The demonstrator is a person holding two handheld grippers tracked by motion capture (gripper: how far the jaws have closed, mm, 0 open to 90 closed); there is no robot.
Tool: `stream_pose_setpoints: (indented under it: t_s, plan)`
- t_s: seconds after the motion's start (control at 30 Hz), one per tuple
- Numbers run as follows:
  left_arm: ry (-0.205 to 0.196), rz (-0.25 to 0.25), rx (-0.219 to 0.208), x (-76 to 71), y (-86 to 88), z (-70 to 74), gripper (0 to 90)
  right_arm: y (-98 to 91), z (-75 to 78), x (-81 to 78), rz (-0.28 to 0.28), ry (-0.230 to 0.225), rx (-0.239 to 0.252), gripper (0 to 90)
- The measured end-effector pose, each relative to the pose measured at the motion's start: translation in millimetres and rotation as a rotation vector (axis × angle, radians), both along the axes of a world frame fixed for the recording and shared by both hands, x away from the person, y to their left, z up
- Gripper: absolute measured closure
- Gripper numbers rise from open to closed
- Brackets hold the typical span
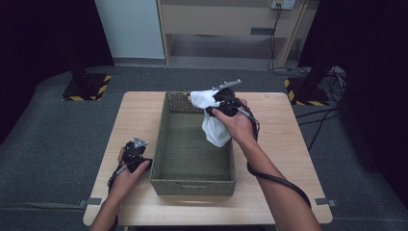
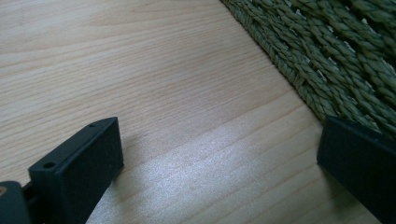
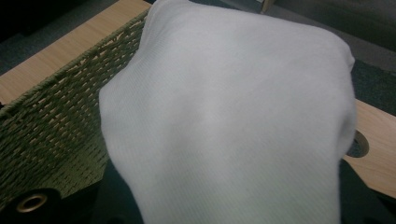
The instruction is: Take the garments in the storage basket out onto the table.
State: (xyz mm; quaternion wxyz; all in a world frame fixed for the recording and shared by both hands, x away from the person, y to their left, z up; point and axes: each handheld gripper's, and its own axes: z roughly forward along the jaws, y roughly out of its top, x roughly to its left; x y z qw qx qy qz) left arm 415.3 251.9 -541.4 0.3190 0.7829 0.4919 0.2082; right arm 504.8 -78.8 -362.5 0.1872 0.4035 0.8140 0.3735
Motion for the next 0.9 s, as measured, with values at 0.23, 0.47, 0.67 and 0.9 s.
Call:
stream_pose_setpoints:
  t_s: [0.23,0.47,0.67,0.9]
  plan:
    - [-0.001,0.0,0.0,0.0,0.0,0.0,0.0,-8.8,8.4,-3.7,-0.004,-0.013,0.007,50.1]
    - [0.0,-0.001,0.002,0.0,0.1,0.1,0.0,-10.9,10.0,-7.3,0.003,-0.023,-0.005,50.1]
    - [0.0,0.0,0.0,0.0,0.0,0.0,0.0,-14.4,13.1,-11.0,0.005,-0.029,-0.001,50.1]
    - [0.0,0.0,0.0,0.0,0.0,0.0,0.0,-20.1,22.0,-13.9,0.004,-0.042,0.001,50.1]
